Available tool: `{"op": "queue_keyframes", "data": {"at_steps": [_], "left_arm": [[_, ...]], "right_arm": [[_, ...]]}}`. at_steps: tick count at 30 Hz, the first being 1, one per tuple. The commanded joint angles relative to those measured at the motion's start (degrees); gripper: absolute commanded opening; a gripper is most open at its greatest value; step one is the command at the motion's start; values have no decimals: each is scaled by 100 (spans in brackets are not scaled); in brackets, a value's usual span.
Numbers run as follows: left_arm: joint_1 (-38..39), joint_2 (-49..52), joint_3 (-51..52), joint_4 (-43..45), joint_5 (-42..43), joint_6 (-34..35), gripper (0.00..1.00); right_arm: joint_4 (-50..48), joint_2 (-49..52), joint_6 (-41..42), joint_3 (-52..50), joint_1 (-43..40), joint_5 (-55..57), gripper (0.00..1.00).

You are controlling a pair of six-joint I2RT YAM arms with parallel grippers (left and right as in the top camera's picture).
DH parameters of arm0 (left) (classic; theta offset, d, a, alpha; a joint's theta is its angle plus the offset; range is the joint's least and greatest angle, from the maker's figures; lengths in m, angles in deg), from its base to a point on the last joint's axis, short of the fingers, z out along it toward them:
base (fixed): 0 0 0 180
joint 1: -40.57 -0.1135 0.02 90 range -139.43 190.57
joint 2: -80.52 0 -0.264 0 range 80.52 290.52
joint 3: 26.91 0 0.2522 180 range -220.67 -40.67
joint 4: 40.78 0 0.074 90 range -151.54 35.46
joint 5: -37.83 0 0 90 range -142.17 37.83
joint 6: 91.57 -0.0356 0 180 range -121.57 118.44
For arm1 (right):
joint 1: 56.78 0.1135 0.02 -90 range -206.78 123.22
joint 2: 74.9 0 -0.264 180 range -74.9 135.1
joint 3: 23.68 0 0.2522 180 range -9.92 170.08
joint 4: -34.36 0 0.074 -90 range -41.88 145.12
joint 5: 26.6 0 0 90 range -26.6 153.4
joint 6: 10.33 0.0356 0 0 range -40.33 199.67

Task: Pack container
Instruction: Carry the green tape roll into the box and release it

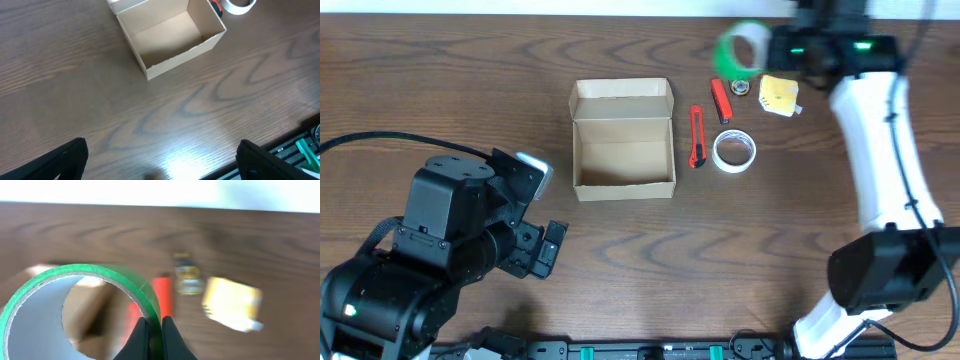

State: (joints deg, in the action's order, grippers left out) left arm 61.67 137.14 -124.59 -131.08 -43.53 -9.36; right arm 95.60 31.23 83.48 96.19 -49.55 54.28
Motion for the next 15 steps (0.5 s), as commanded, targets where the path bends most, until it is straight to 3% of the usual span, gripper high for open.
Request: {"op": "queue_keyframes", "data": {"at_steps": [1,15], "left_arm": [[-20,-7,-11,-15,15,-101,95],[-20,-7,-11,-15,15,-101,95]], "right_arm": [[68,68,315,66,636,-225,1],[564,1027,1054,66,2308,402,1]]}}
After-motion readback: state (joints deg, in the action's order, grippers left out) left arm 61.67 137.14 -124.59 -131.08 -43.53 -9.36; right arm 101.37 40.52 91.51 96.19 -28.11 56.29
